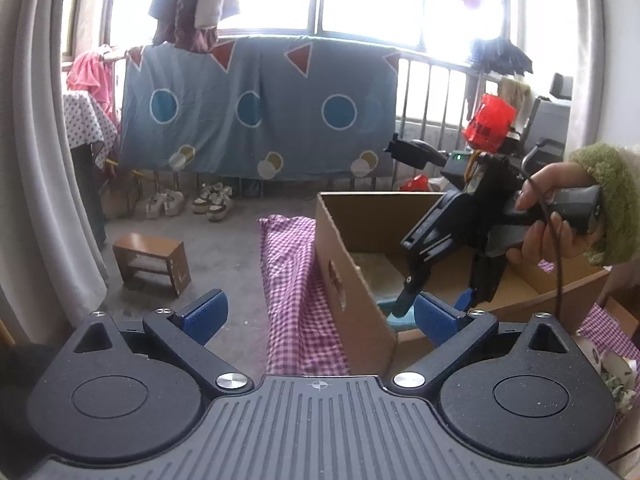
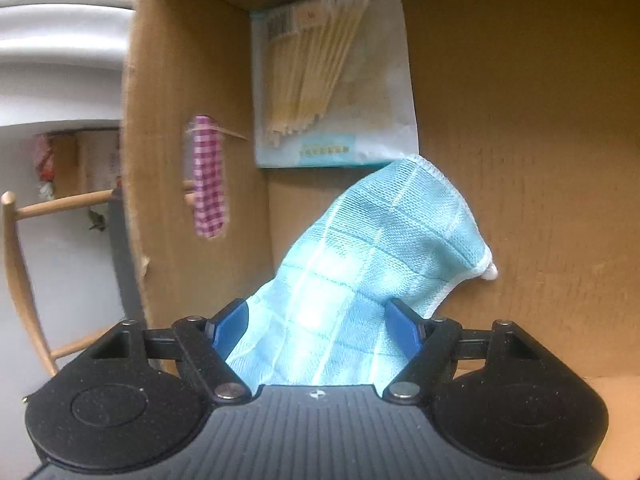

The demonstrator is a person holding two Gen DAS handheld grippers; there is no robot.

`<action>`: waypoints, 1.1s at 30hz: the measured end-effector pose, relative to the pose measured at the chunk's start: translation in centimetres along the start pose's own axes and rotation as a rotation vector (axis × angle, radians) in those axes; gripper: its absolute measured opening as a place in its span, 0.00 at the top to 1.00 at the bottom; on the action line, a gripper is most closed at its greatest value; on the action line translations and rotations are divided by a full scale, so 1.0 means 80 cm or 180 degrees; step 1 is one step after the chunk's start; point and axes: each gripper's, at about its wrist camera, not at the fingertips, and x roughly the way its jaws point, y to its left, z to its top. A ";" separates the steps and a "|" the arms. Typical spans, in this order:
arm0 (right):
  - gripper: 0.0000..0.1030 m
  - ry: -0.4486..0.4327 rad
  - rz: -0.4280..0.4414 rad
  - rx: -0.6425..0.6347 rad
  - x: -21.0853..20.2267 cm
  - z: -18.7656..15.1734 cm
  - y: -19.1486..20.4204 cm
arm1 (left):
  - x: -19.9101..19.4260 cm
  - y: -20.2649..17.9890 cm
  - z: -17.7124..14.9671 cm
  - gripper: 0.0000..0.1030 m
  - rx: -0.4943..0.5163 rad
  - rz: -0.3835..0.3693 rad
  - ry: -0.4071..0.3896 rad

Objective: Organize soft objects

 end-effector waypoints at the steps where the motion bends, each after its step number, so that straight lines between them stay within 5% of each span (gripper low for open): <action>1: 0.22 0.0009 -0.0047 0.0050 0.004 0.001 -0.001 | 0.000 0.003 -0.001 0.03 -0.0028 0.0004 0.0006; 9: 0.23 -0.0103 -0.0109 0.0310 0.015 0.006 -0.012 | -0.003 0.020 -0.013 0.03 -0.0173 0.0011 0.0026; 11: 0.34 -0.0234 -0.0105 0.0220 0.012 0.000 -0.010 | -0.002 0.022 -0.014 0.03 -0.0204 0.0016 0.0041; 12: 0.59 -0.0313 -0.0105 0.0148 0.009 -0.004 -0.009 | -0.002 0.022 -0.015 0.03 -0.0219 0.0014 0.0047; 13: 0.71 -0.0356 -0.0069 0.0117 0.006 -0.008 -0.009 | -0.002 0.024 -0.017 0.03 -0.0228 0.0008 0.0048; 16: 0.81 -0.0535 0.0055 0.0006 -0.011 -0.025 -0.009 | -0.002 0.025 -0.018 0.03 -0.0240 0.0014 0.0056; 24: 0.83 -0.1093 0.0874 -0.1067 -0.088 -0.066 0.021 | 0.003 0.024 -0.018 0.03 -0.0251 0.0105 0.0096; 27: 0.83 -0.0968 0.0988 -0.1224 -0.076 -0.054 0.021 | 0.006 0.022 -0.020 0.03 -0.0241 0.0152 0.0145; 33: 0.82 -0.0508 0.0488 -0.0898 -0.021 -0.015 -0.013 | 0.008 0.016 -0.019 0.03 -0.0223 0.0168 0.0190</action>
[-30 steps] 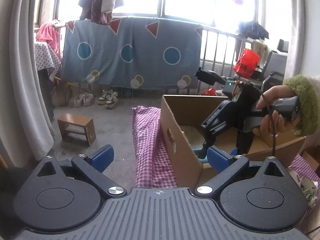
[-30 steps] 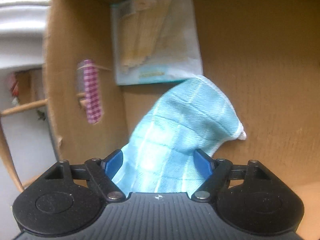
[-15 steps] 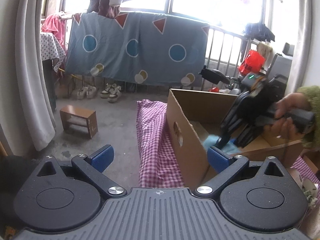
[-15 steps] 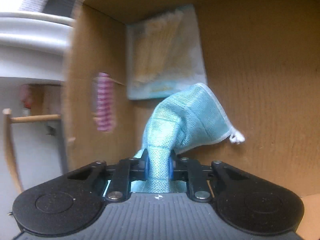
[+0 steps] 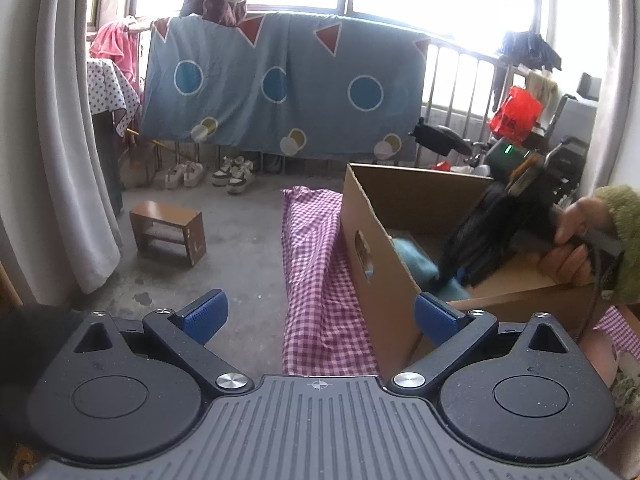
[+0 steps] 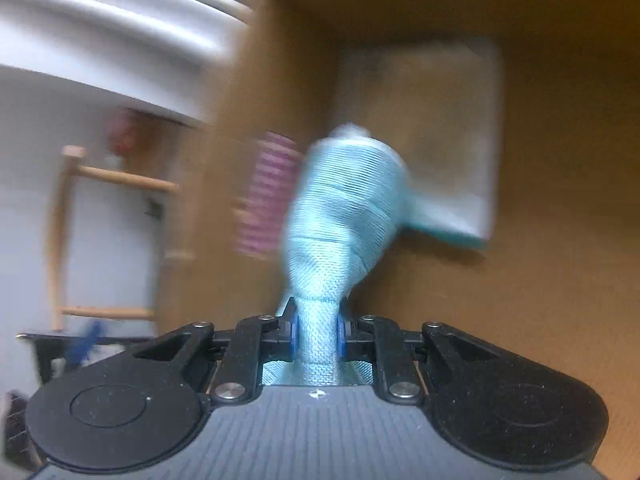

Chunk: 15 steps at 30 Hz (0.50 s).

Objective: Organize soft objects

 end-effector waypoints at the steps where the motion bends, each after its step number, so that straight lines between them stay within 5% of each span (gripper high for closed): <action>1: 0.81 0.0068 -0.0018 0.0148 0.003 0.002 -0.011 | 0.000 -0.001 0.000 0.03 0.0012 0.0001 0.0000; 3: 0.77 0.0120 -0.0018 0.0382 0.001 0.006 -0.025 | 0.001 -0.003 0.002 0.03 0.0038 0.0007 0.0004; 5: 0.63 0.0132 -0.0059 0.0401 -0.001 0.010 -0.022 | 0.004 -0.005 0.004 0.03 0.0042 0.0000 0.0011; 7: 0.27 0.0071 -0.0067 0.0503 -0.008 0.010 -0.015 | 0.006 -0.005 0.004 0.03 0.0033 -0.0006 0.0021; 8: 0.22 0.0006 -0.0108 0.0504 -0.009 0.008 -0.013 | 0.007 -0.005 0.004 0.03 0.0030 -0.0013 0.0023; 11: 0.21 -0.0319 -0.0240 0.0313 -0.038 -0.002 0.004 | 0.006 -0.008 0.004 0.03 0.0041 -0.0032 0.0015; 13: 0.45 -0.0381 -0.0097 0.0229 -0.049 -0.014 0.017 | 0.004 -0.009 0.004 0.03 0.0051 -0.0047 0.0016; 15: 0.47 -0.0331 0.0017 0.0133 -0.050 -0.022 0.031 | 0.004 -0.011 0.003 0.03 0.0054 -0.0055 0.0029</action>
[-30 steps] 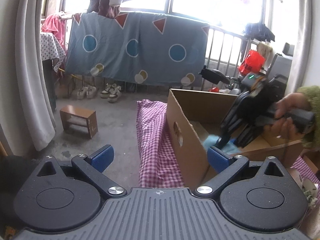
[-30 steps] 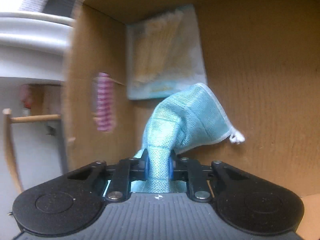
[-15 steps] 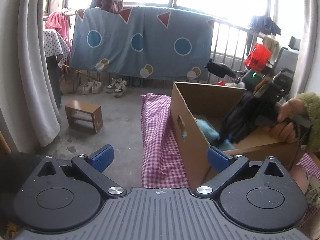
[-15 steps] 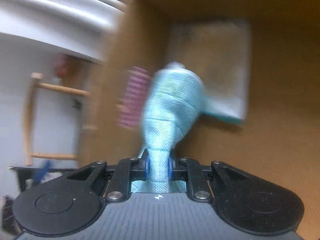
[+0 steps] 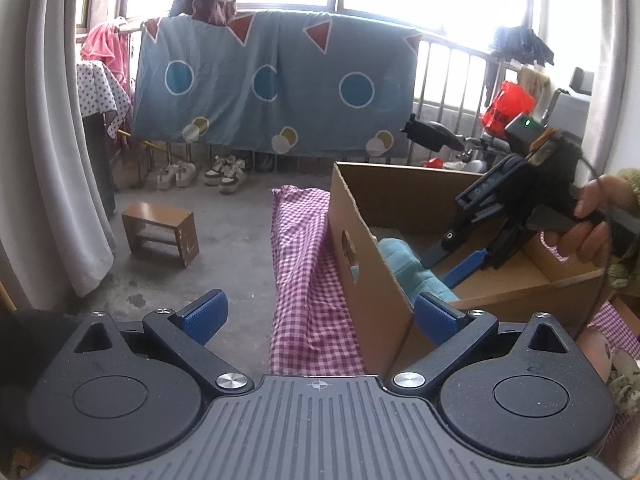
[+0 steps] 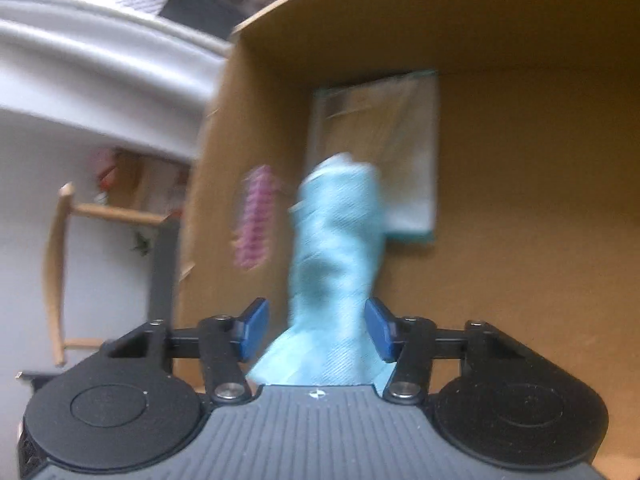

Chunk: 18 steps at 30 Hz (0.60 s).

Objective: Organize soft objects

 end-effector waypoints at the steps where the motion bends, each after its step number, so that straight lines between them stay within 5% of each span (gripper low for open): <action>1: 0.53 0.0018 0.0002 -0.0097 0.002 -0.005 0.010 | 0.000 -0.001 0.000 0.03 0.0000 -0.0003 0.0008; 10: 0.78 0.0541 -0.0414 -0.0123 0.073 -0.002 0.019 | -0.007 0.001 -0.003 0.03 -0.0061 -0.0022 0.0052; 18: 0.67 0.0338 -0.0452 -0.0033 0.034 -0.011 0.016 | -0.013 -0.005 -0.005 0.03 -0.0064 -0.0033 0.0058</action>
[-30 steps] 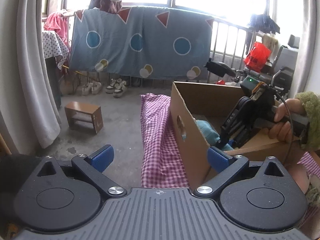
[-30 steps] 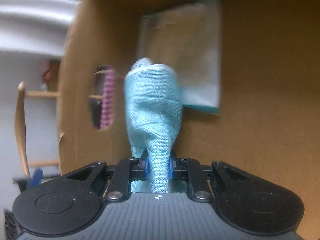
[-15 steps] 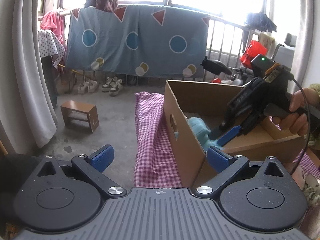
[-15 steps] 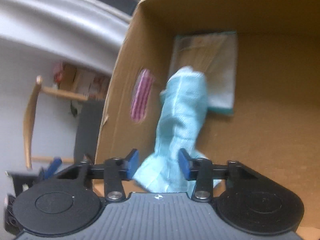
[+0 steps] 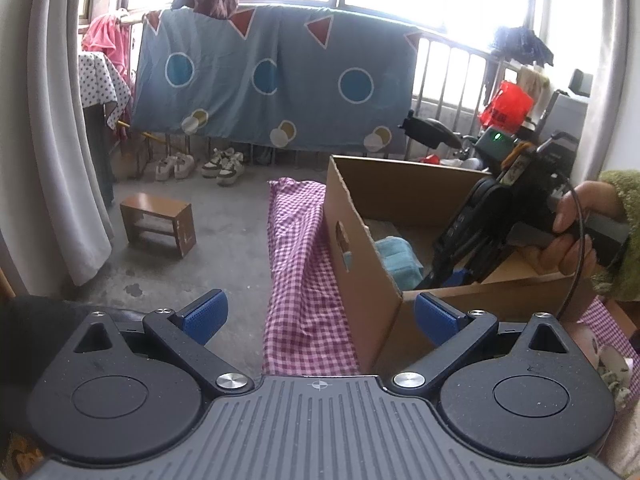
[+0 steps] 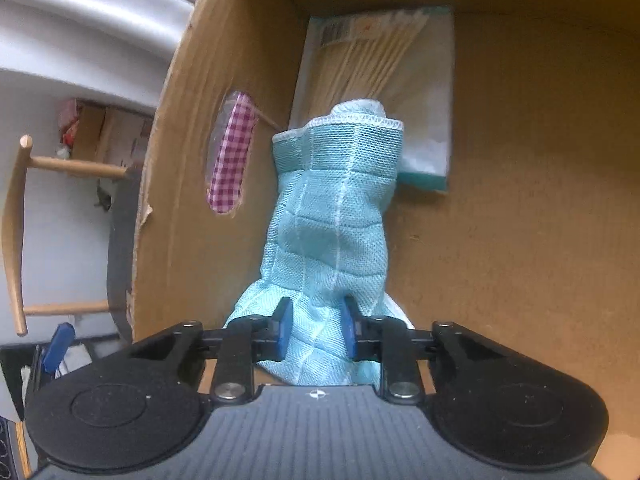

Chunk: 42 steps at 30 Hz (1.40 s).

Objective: Organize soft objects

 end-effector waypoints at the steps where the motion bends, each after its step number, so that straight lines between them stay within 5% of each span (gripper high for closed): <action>1: 0.56 -0.0109 -0.0004 -0.0005 -0.014 -0.007 -0.002 | -0.001 -0.001 0.000 0.02 0.0017 -0.0007 -0.0001; 3: 0.40 -0.0383 -0.0025 -0.0077 -0.027 -0.024 -0.001 | -0.005 -0.005 0.000 0.02 0.0059 -0.0011 -0.0004; 14: 0.40 -0.2064 0.0226 -0.0481 -0.173 -0.191 -0.008 | -0.021 -0.029 -0.003 0.02 0.0194 -0.0095 0.0008; 23: 0.40 -0.2669 0.0475 -0.0051 -0.172 -0.310 -0.054 | -0.019 -0.056 -0.015 0.02 0.0277 -0.0282 0.0161; 29: 0.39 -0.2712 0.0875 0.0247 -0.146 -0.343 -0.083 | -0.020 -0.066 -0.022 0.02 0.0299 -0.0400 0.0257; 34: 0.40 -0.2353 0.1277 0.0403 -0.107 -0.355 -0.095 | -0.024 -0.080 -0.035 0.02 0.0347 -0.0647 0.0429; 42: 0.41 -0.1748 0.1325 0.1199 -0.021 -0.357 -0.131 | -0.007 -0.114 -0.062 0.03 0.0470 -0.1150 0.0769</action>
